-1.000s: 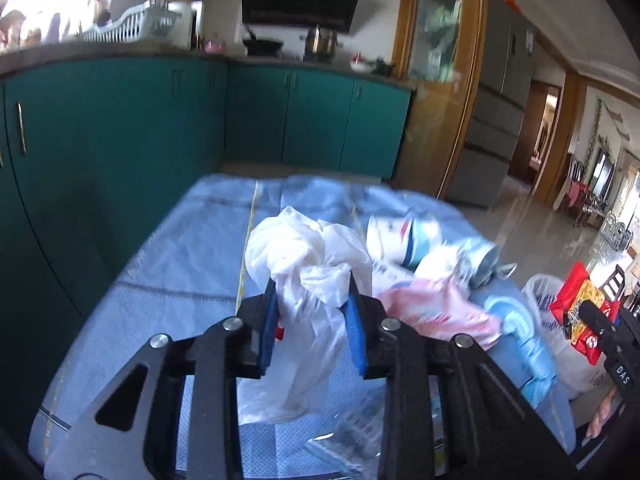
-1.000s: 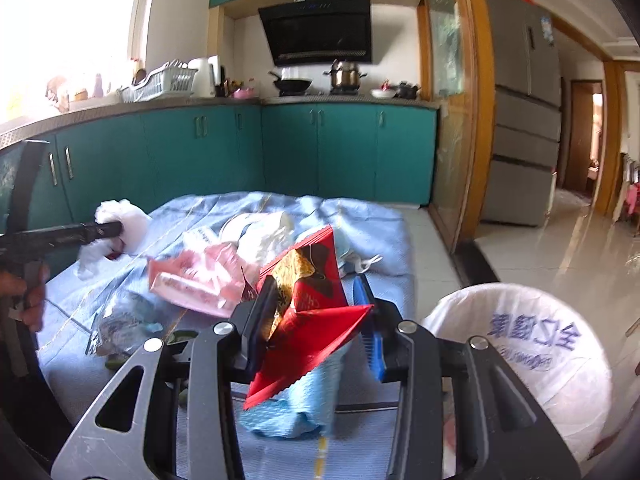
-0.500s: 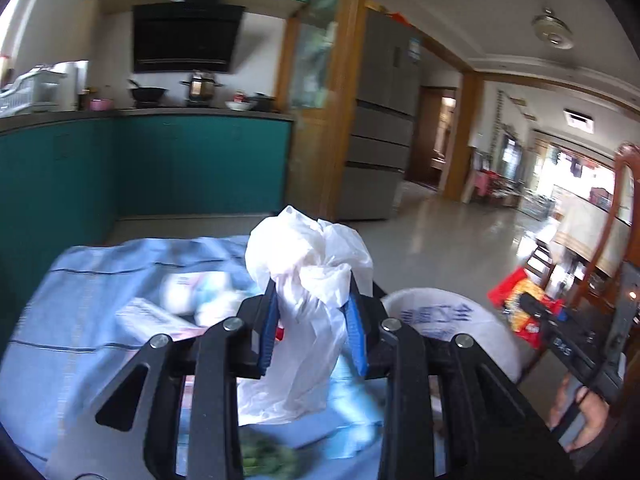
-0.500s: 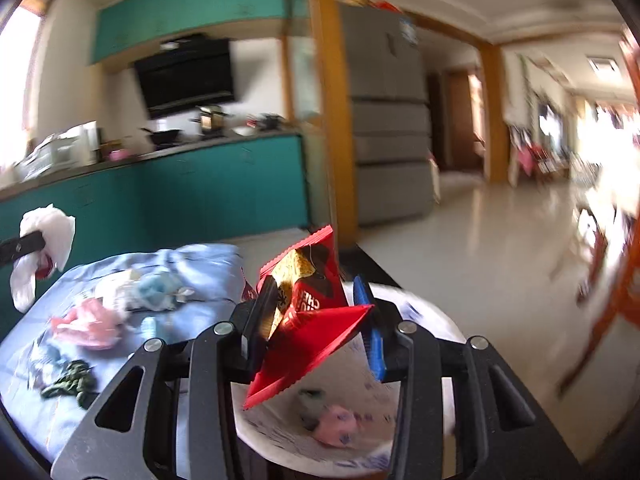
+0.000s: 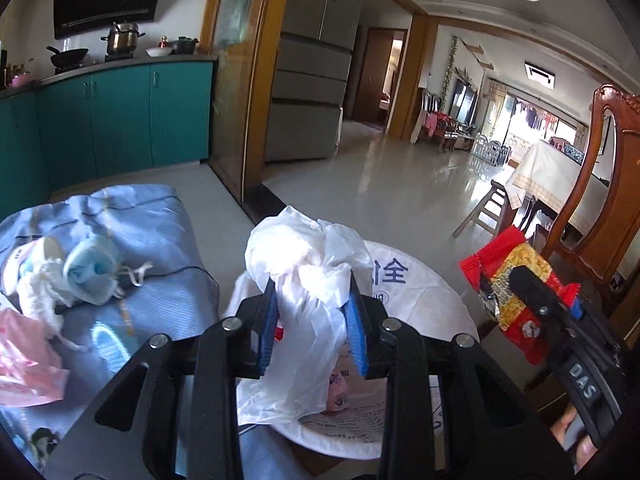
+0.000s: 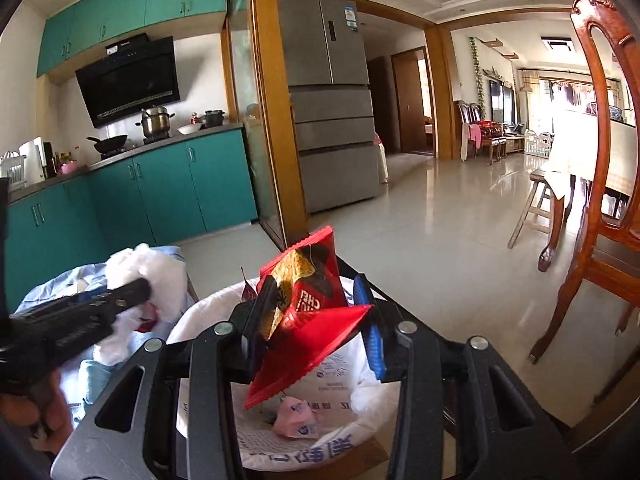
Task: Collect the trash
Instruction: 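Carry both bags over the white wastebasket and open both grippers to drop them, then move both open grippers back over the table toward remaining trash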
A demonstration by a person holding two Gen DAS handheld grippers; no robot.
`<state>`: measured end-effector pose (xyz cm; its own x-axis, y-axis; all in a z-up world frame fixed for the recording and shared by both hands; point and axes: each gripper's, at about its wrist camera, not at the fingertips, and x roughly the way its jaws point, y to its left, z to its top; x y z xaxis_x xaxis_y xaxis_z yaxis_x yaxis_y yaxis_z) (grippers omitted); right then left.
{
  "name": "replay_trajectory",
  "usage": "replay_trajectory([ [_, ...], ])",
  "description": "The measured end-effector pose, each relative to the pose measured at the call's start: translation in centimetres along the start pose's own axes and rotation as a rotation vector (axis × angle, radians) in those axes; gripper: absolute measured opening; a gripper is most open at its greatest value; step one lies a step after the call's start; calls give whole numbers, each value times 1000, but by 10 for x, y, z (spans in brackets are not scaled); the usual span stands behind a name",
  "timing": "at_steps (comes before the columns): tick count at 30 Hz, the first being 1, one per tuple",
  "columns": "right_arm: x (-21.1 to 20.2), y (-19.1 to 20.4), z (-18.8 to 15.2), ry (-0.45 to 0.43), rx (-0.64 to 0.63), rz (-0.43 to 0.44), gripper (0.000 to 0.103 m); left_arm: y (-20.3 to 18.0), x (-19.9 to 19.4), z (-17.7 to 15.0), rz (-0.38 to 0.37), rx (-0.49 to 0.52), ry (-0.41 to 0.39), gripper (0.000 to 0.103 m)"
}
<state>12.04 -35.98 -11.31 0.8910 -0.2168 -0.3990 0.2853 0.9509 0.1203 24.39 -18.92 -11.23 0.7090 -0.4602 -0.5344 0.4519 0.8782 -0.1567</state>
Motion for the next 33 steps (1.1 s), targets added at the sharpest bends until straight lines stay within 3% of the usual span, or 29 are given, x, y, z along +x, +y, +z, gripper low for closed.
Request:
replay_trajectory([
  [2,1,-4,-1,1,5,2,40,-4,14,-3,-13,0,30,36],
  [7,4,-1,0,10,8,6,40,-5,26,-10,0,7,53,62],
  [9,6,1,1,15,4,11,40,-1,20,-12,13,10,40,65],
  [18,19,15,-2,69,-40,18,41,15,-20,-9,82,28,-32,70],
  [20,22,19,-4,86,-58,18,44,21,-31,-8,74,26,-41,70],
  [22,23,24,-3,85,-78,13,55,27,-42,-5,69,32,-52,73],
  [24,22,29,-4,79,-90,13,60,33,-54,-2,78,42,-63,73],
  [33,21,52,-4,70,-128,52,69,72,-99,3,170,55,-75,76],
])
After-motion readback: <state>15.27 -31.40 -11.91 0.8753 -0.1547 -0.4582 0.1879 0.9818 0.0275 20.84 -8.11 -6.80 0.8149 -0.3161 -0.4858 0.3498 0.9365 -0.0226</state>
